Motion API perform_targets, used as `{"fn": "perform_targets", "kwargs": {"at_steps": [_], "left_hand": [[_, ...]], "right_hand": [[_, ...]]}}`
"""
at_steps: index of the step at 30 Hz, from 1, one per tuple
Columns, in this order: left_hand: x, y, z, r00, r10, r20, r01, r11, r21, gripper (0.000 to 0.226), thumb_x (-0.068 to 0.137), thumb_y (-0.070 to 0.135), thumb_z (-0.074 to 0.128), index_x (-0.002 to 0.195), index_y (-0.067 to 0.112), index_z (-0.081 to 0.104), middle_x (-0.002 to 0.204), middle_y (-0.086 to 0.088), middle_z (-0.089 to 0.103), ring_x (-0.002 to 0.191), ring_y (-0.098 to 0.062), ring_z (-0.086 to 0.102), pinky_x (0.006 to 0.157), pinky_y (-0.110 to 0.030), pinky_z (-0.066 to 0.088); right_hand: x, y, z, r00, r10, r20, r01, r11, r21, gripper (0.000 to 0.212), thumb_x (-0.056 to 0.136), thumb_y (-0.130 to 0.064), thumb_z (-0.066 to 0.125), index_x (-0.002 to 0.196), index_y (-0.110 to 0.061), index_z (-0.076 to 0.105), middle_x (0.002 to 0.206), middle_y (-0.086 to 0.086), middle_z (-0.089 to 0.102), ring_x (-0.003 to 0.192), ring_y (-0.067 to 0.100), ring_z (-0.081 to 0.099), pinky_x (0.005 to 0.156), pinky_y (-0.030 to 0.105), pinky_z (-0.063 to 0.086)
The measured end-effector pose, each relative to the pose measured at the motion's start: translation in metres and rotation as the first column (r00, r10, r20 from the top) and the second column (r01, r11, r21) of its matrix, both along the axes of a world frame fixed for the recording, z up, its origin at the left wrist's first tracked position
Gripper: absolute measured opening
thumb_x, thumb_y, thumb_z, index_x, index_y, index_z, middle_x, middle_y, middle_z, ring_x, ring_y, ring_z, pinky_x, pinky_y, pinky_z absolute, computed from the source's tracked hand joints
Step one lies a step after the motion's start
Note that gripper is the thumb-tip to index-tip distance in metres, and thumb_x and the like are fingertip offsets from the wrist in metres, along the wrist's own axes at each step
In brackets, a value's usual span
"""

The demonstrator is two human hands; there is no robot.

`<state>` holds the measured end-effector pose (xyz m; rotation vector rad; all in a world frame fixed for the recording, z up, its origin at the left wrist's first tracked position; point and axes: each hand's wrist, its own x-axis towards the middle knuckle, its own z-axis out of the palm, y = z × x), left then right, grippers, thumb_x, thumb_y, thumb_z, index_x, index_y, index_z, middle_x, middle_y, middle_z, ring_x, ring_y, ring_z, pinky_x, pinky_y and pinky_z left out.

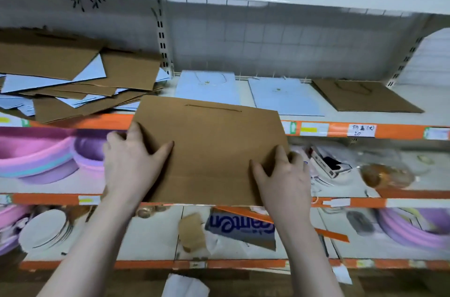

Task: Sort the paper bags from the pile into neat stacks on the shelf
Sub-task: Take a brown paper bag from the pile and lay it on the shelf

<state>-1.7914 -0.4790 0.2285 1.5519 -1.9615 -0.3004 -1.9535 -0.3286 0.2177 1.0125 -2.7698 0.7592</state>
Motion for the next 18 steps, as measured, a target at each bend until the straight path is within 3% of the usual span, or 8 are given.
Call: {"fn": "perform_targets", "kwargs": {"at_steps": [13,18], "left_hand": [[-0.267,0.132,0.007,0.975,-0.216,-0.043,0.216,0.976,0.003,0.068,0.079,0.050,0.065,0.128,0.005,0.048,0.116,-0.029,0.044,0.113,-0.042,0.039,0.096,-0.044,0.032],[-0.335,0.161,0.007,0.968,-0.247,-0.032,0.248,0.969,0.001,0.068,0.079,0.051,0.064,0.127,0.006,0.048,0.114,-0.028,0.045,0.112,-0.042,0.041,0.094,-0.045,0.035]], "right_hand": [[-0.228,0.160,0.010,0.967,-0.249,-0.044,0.250,0.968,0.005,0.060,0.089,-0.052,0.045,0.135,-0.014,0.042,0.127,0.014,0.045,0.112,0.032,0.042,0.096,0.036,0.032],[-0.294,0.194,0.011,0.964,-0.264,-0.016,0.264,0.965,-0.003,0.058,0.089,-0.052,0.045,0.133,-0.015,0.043,0.129,0.013,0.046,0.112,0.032,0.043,0.095,0.037,0.034]]}}
